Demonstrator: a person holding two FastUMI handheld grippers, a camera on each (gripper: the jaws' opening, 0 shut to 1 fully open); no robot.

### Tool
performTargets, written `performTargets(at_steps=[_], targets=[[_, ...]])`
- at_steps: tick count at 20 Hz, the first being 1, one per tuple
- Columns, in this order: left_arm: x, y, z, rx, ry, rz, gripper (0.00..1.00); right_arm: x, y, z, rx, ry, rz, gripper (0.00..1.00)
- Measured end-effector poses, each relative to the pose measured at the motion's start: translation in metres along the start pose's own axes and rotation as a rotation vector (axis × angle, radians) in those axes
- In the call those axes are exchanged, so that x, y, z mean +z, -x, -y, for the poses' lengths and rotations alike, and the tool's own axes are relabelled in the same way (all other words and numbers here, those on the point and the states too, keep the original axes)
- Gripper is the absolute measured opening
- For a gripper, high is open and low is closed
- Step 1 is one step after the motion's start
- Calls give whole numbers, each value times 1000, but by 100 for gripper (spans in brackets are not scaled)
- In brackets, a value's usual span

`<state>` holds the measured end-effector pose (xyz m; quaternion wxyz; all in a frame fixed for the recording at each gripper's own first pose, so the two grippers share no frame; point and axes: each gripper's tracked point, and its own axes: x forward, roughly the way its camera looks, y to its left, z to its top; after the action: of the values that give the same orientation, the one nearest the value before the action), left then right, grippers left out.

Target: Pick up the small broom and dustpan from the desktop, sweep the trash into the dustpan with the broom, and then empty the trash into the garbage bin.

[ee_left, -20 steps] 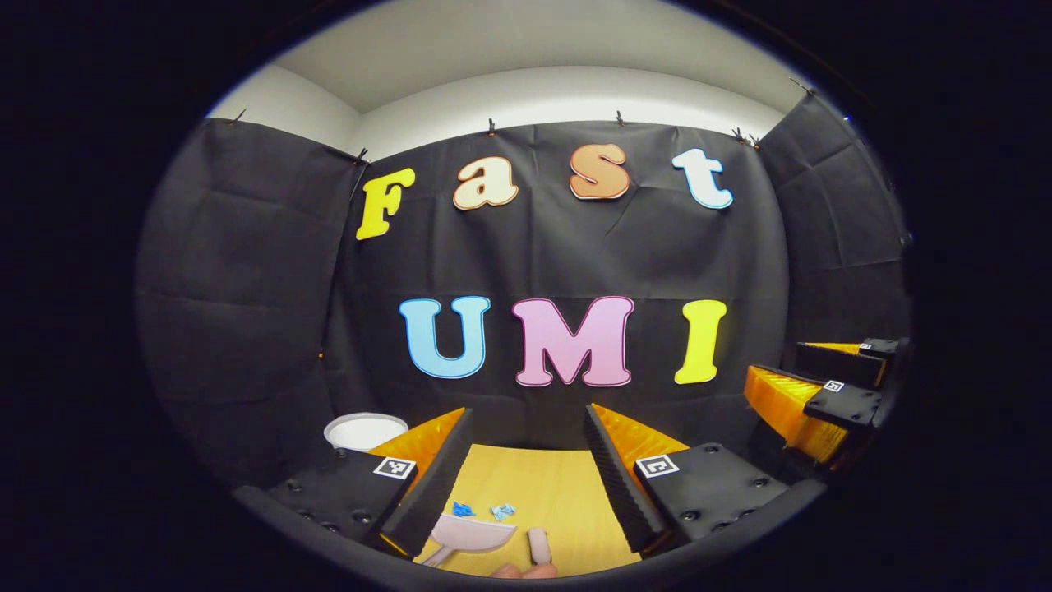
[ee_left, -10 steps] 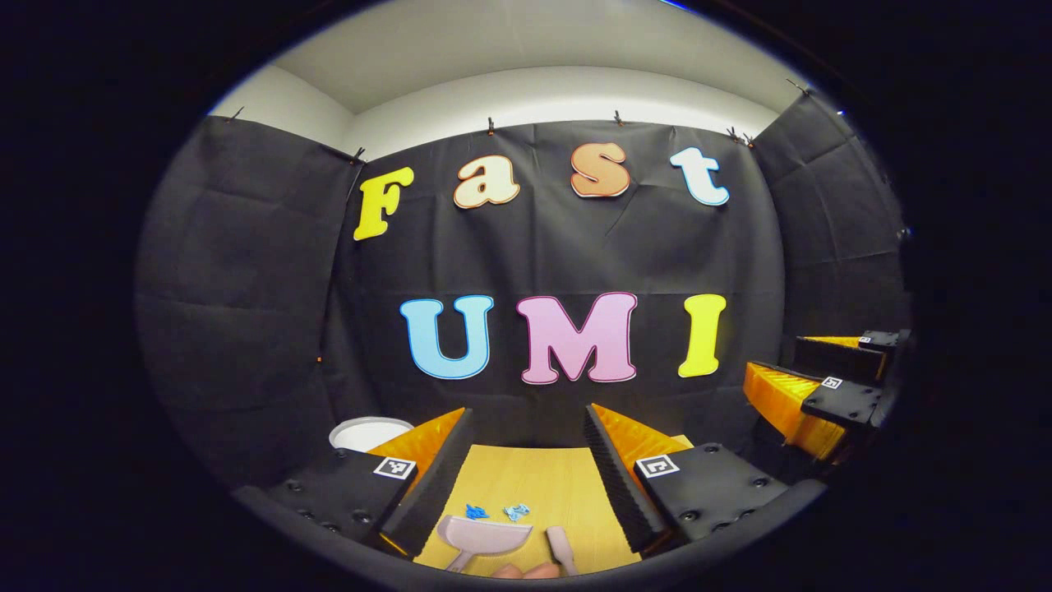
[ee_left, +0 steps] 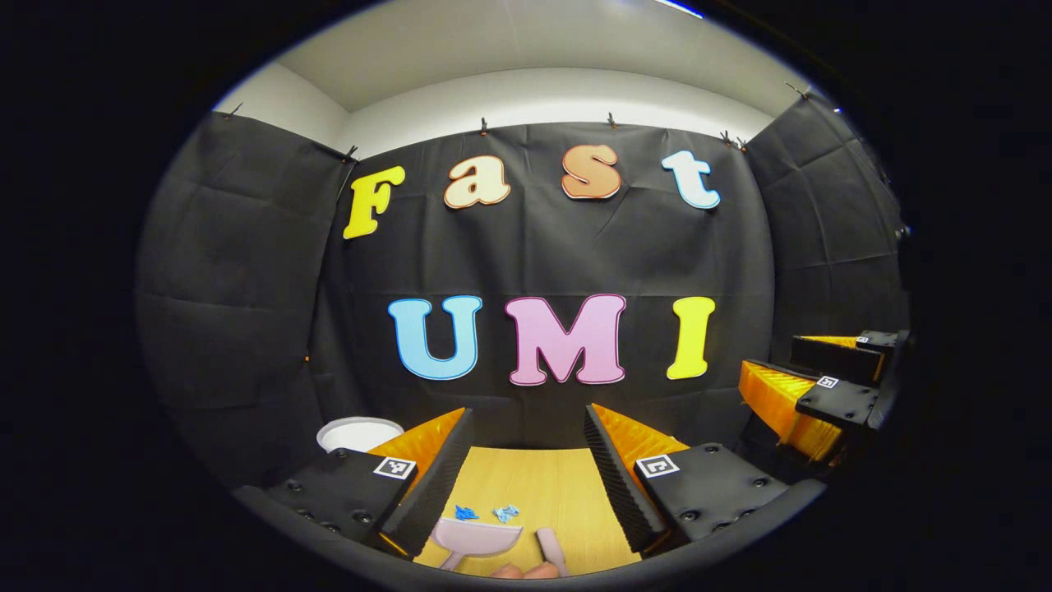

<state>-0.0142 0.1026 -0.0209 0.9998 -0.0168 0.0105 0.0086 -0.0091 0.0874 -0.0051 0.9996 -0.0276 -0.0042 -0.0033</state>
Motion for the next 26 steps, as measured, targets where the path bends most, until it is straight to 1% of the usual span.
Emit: performTargets(at_steps=[1, 2, 5, 6, 8, 9, 10, 13, 17, 22, 25, 26], targets=[[0, 0, 0, -1, -1, 1, 80, 0, 0, 1, -1, -2, -1, 94], [0, 1, 1, -2, 0, 2, 79, -1, 0, 1, -3, -1, 0, 89], [-1, 0, 7, -20, 11, -2, 79, 1, 3, 5, -7, 11, 4, 89], [-2, -1, 8, -23, 11, -5, 80, 0, 2, 5, -7, 12, 4, 93], [-4, -2, 7, -26, 9, -10, 79, -2, 2, 6, -9, 8, -4, 93], [-5, -2, 6, -30, 9, -13, 79, -4, 1, 5, -8, 4, -10, 89], [-6, -3, 6, -33, 11, -15, 79, -5, 1, 4, -7, -1, -17, 93], [-7, -5, 1, -40, 16, -14, 79, -4, 0, 2, -16, -2, -14, 93], [-13, -9, -12, -43, 19, -21, 80, -10, -4, -12, -13, -2, -22, 94], [-39, -22, -37, -36, 40, -89, 80, -31, -19, -34, 11, -14, -73, 94], [-64, -37, -56, -34, 63, -178, 80, -53, -36, -52, 55, -44, -133, 94], [-74, -43, -59, -51, 74, -210, 80, -65, -44, -60, 77, -63, -171, 94]])
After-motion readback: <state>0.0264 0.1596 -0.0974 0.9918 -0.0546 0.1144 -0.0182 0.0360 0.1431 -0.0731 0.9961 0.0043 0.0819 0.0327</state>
